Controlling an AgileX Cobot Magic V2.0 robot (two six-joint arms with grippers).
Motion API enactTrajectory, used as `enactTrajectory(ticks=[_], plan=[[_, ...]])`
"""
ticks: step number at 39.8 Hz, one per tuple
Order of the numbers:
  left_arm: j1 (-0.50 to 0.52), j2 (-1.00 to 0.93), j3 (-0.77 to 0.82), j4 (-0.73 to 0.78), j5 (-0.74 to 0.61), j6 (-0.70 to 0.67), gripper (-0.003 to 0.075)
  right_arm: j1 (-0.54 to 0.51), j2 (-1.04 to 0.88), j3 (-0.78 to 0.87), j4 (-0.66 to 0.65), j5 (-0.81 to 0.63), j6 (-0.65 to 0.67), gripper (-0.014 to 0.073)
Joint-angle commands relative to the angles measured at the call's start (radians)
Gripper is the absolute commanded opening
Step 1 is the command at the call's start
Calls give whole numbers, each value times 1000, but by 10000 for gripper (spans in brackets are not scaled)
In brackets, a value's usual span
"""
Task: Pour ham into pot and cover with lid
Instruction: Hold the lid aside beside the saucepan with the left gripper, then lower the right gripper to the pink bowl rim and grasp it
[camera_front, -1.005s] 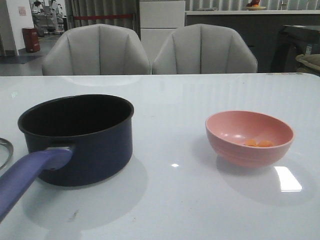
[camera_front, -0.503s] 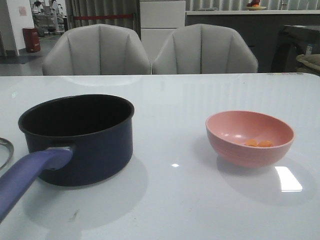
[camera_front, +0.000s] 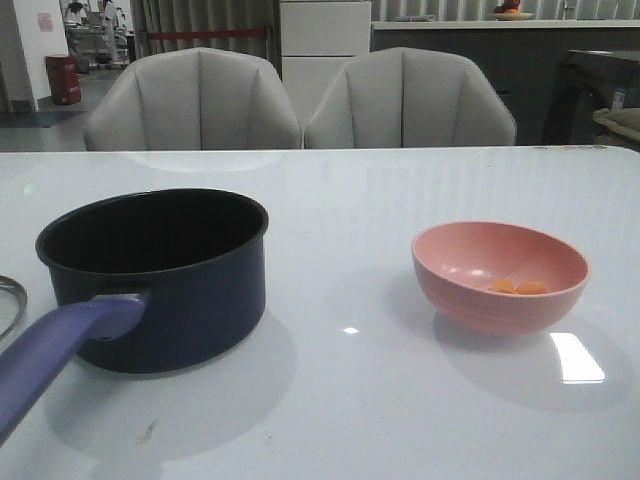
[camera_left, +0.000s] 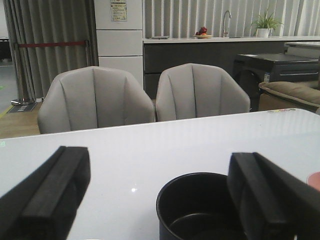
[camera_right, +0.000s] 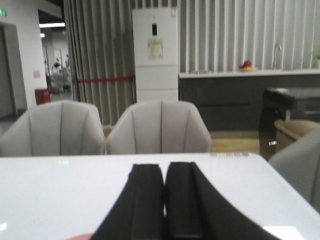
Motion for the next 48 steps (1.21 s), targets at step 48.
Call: enactTrajectory(ticks=[48], plan=[[-11,10,-25,-4,-64,-2,606,138,1452,-839,99,548,14,420]])
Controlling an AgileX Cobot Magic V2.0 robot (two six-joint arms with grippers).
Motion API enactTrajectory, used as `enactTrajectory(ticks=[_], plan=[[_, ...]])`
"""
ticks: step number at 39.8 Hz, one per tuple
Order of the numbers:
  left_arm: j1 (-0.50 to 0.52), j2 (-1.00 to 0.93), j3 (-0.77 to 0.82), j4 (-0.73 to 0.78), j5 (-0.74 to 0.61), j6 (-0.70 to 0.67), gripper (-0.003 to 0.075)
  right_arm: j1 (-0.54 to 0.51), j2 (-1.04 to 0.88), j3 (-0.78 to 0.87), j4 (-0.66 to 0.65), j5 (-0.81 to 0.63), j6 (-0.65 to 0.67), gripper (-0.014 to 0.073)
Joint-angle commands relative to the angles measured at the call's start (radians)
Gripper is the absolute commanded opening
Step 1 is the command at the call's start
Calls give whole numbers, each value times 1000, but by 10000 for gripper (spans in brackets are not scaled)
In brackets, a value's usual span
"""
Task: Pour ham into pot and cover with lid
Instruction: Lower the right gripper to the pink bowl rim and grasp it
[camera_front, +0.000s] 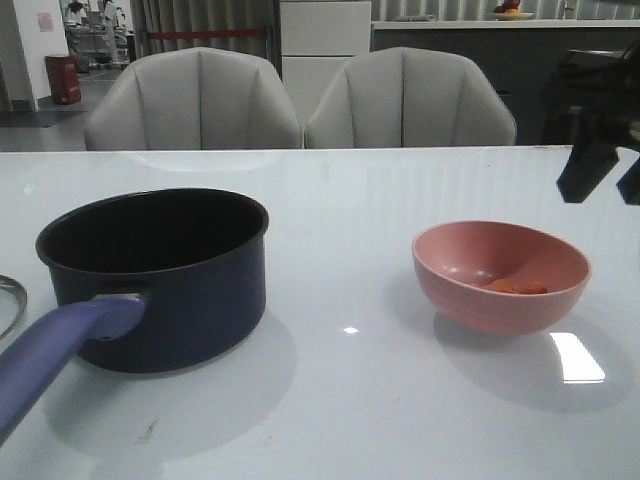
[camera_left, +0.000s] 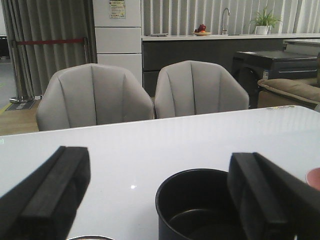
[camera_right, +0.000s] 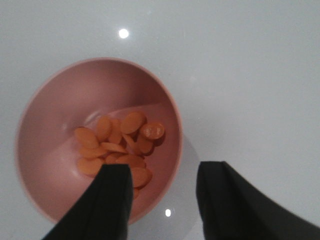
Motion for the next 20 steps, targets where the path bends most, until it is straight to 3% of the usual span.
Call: enactTrajectory(ticks=[1,13,16,20], plan=[[-7,12,-29,-4,-76,-2,606,-12,60,-109,4,44,-3,420],[-7,12,-29,-4,-76,-2,606,-12,271,-250,5,107,-5,412],[-7,12,-29,-4,-72,-2,606,-12,309,-276,7,131,-5,344],[-7,12,-29,-4,-70,-2,606,-12,339,-308,9,162,-5,176]])
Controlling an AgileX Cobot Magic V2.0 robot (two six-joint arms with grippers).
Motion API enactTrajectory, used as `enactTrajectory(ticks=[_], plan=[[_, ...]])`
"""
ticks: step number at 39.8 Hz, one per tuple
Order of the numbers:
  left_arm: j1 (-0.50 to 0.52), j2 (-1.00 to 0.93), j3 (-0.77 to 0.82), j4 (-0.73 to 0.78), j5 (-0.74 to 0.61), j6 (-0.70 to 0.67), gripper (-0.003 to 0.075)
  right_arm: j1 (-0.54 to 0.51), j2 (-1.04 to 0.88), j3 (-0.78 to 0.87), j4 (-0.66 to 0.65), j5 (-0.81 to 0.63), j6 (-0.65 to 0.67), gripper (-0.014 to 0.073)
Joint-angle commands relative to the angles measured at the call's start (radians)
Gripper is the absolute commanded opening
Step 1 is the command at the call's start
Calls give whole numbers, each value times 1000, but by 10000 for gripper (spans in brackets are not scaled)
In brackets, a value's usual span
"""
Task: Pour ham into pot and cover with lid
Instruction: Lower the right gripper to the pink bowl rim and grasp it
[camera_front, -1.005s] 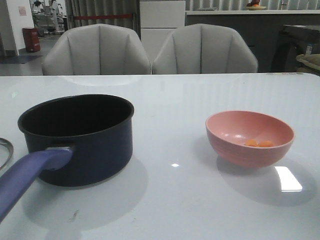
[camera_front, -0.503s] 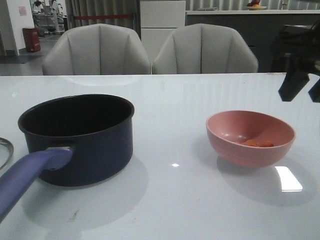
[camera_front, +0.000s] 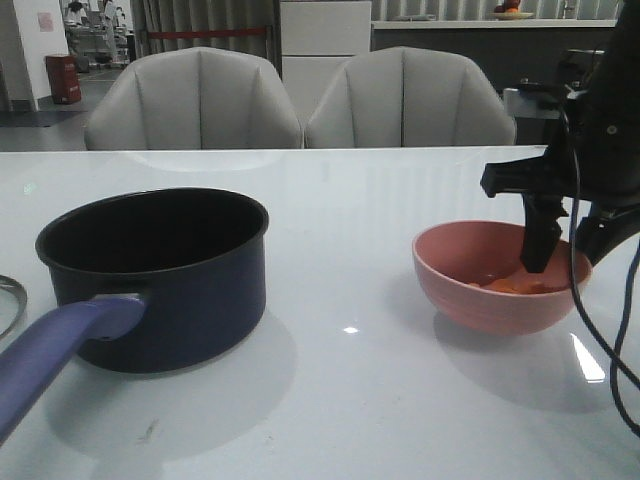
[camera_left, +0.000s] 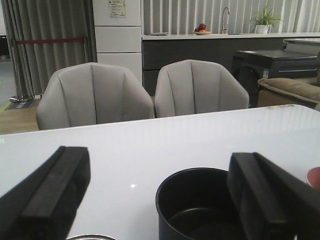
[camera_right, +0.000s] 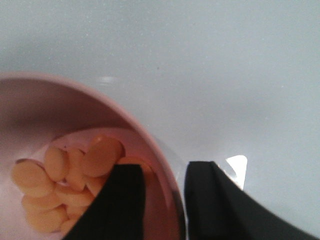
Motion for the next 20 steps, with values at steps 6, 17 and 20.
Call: enactTrajectory(ticks=[6,17,20], plan=[[-7,12,-29,-4,-72,-2,606,-7,-32,-66,2,11,-11,139],[-7,12,-29,-4,-70,-2,606,0,-44,-110,-1,30,-60,135],[-7,12,-29,-4,-67,-2,606,33,-81,-119,0,-15,-100,135]])
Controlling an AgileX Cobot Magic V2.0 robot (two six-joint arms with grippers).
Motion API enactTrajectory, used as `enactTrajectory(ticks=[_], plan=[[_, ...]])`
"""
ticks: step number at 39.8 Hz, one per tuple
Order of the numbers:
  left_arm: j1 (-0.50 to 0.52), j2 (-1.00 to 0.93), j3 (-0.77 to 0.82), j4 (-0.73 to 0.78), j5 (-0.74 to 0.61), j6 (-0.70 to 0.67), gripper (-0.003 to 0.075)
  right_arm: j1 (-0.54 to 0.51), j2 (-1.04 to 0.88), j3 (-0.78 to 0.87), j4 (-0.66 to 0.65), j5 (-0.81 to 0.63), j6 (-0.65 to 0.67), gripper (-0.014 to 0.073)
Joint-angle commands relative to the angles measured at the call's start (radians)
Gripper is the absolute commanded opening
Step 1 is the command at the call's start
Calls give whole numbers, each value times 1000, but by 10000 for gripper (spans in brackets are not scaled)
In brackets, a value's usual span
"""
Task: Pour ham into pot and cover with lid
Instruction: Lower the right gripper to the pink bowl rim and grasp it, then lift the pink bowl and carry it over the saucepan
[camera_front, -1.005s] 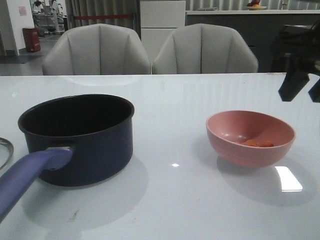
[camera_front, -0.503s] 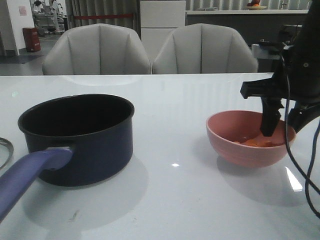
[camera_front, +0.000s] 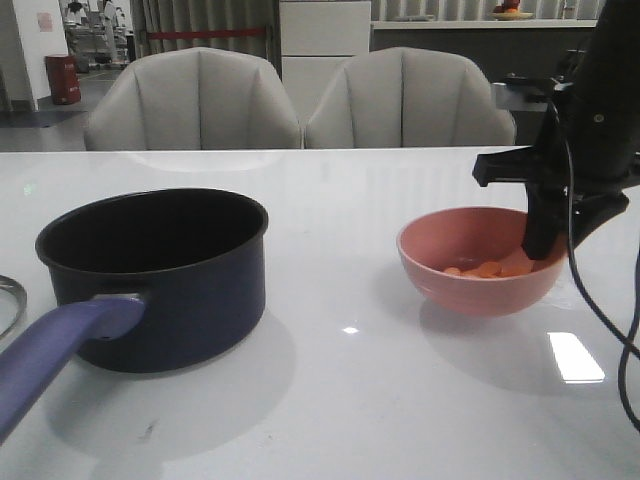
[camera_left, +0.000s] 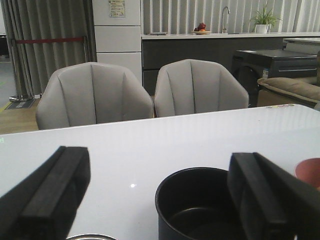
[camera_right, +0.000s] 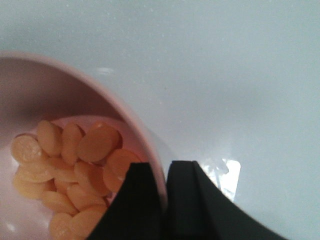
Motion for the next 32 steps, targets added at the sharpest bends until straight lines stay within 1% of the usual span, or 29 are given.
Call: enactTrajectory(ticks=[1,4,7,10,13,19,22,26,32], plan=[[-7,12,-29,-4,-66,-2,606,37,-106,-43,-2,-79,-63,135],[-7,12,-29,-4,-64,-2,606,81,-158,-43,-2,-163,-88,135],[-7,12,-29,-4,-62,-2,606,135,-213,-43,-9,-276,-93,135],[-7,12,-29,-4,-62,-2,606,192,-248,-43,-41,-384,-93,135],[-7,12,-29,-4,-62,-2,606,253,-262,-43,-97,-484,-93,135],[-7,12,-29,-4,-58,-2,606,380,-248,-43,-266,-656,-93,135],[-7,12,-29,-4,-55,-2,606,423,-228,-43,-334,-735,-93,135],[-7,12,-29,-4,-53,-2,606,453,-196,-37,-375,-874,-93,135],[-7,12,-29,-4,-49,-2,606,456,-147,-1,-373,-1129,-104,135]])
